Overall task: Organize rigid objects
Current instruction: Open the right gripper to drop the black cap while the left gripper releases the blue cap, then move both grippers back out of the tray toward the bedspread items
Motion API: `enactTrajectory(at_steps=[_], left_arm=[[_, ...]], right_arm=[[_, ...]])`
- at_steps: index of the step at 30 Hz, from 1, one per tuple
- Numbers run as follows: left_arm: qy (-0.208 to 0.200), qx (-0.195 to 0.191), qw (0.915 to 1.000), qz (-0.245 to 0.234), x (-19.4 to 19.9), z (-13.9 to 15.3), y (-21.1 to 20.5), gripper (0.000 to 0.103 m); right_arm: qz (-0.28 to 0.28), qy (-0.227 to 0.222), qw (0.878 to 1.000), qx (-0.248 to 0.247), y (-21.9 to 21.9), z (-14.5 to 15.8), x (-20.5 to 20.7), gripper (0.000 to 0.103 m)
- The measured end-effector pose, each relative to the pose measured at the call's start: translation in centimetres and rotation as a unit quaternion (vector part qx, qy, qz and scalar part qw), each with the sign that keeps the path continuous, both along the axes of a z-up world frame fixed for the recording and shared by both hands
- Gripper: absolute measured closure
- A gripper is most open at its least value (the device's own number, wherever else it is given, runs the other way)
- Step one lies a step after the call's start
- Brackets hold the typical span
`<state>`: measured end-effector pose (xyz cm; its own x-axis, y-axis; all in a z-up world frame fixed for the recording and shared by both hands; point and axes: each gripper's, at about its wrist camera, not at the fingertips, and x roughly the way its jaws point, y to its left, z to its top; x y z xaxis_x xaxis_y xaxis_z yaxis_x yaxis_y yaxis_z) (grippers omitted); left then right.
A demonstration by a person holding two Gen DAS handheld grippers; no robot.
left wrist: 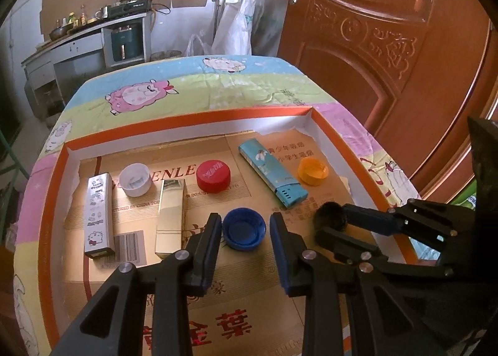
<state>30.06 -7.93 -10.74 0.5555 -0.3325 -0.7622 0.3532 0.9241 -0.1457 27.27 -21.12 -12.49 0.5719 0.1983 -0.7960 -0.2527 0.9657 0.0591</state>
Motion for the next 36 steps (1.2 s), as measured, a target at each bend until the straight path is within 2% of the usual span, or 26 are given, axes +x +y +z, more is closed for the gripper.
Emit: enactTrajectory(at_steps=[1,3,19,36], left_arm=[[0.000,-0.001,1.0000,0.001,0.0,0.1,0.1,0.071],[-0.001,-0.004,1.0000,0.005,-0.1,0.2,0.3,0.071],[-0.025,-0.014,0.9995,0.015,-2.3,2.6,1.2,0.071],[-0.045,-0.010,0.9986,0.026,-6.4,5.4,2.4,0.071]], right_arm=[[0.001,0.000,1.000,-0.001,0.1,0.0,0.0,0.060],[0.003,-0.002,1.000,-0.002,0.2,0.1,-0.1,0.058],[-0.005,-0.021,1.000,0.003,0.0,2.3,-2.3,0.058],[-0.003,-0.045,0.999,0.003,0.7,5.6,-6.7,0.058]])
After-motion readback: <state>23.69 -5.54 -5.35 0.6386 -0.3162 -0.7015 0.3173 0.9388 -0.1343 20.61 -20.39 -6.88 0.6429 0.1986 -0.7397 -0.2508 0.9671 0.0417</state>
